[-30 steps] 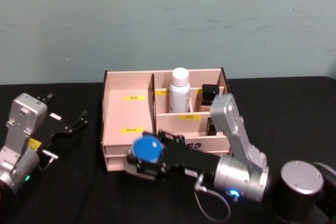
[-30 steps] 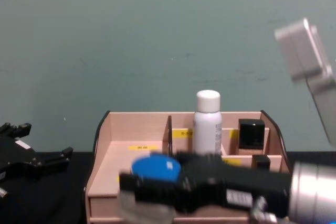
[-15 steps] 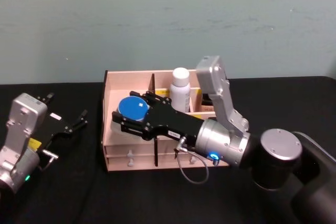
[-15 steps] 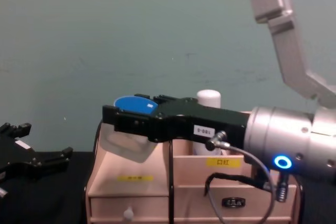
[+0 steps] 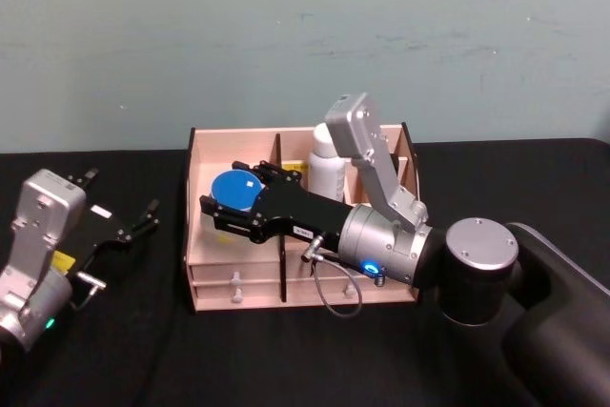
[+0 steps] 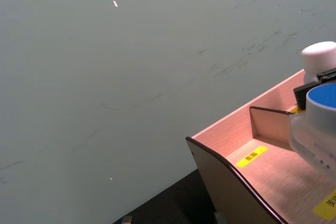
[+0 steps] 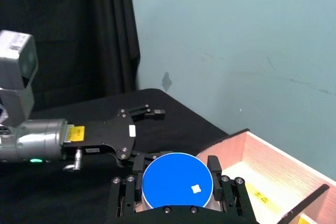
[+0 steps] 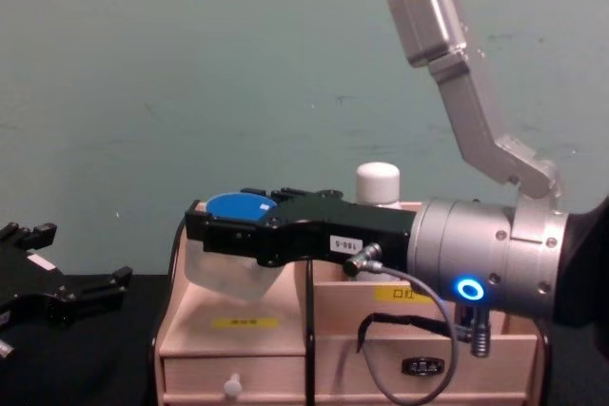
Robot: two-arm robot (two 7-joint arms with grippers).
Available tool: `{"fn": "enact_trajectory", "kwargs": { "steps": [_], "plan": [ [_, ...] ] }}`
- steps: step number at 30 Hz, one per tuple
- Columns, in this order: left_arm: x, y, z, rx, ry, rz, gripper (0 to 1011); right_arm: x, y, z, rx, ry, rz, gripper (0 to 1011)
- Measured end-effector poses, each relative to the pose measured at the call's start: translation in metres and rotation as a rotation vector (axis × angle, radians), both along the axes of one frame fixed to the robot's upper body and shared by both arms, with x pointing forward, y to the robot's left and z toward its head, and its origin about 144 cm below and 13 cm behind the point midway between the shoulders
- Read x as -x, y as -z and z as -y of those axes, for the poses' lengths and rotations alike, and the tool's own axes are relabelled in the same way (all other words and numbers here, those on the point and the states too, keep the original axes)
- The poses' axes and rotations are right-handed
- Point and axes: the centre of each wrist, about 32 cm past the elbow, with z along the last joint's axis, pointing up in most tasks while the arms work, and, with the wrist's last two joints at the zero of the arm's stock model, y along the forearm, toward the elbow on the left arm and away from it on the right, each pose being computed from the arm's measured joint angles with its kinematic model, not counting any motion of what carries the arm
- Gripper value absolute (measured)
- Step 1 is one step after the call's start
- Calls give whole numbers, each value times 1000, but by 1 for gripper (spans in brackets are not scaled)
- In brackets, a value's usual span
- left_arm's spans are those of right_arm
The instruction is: Pick up the facial cleanser and watermelon frost from the table and place them into the tiered storage box.
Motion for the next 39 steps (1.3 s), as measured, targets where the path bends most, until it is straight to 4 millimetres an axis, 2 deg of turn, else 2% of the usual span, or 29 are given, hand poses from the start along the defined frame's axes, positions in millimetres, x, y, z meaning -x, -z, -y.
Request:
{"fn": "enact_trajectory", "kwargs": {
  "steps": [29, 32, 38, 39],
  "plan": [
    [0, 0, 0, 0, 0, 0, 1010, -10, 10, -8, 94, 32, -30, 733],
    [0, 0, 0, 0, 0, 0, 1010, -10, 10, -8, 92, 32, -30, 765],
    [0, 0, 0, 0, 0, 0, 1010, -10, 10, -8, 91, 31, -30, 952],
    [0, 0, 0, 0, 0, 0, 1010, -10, 10, -8, 91, 31, -30, 952]
  ]
}}
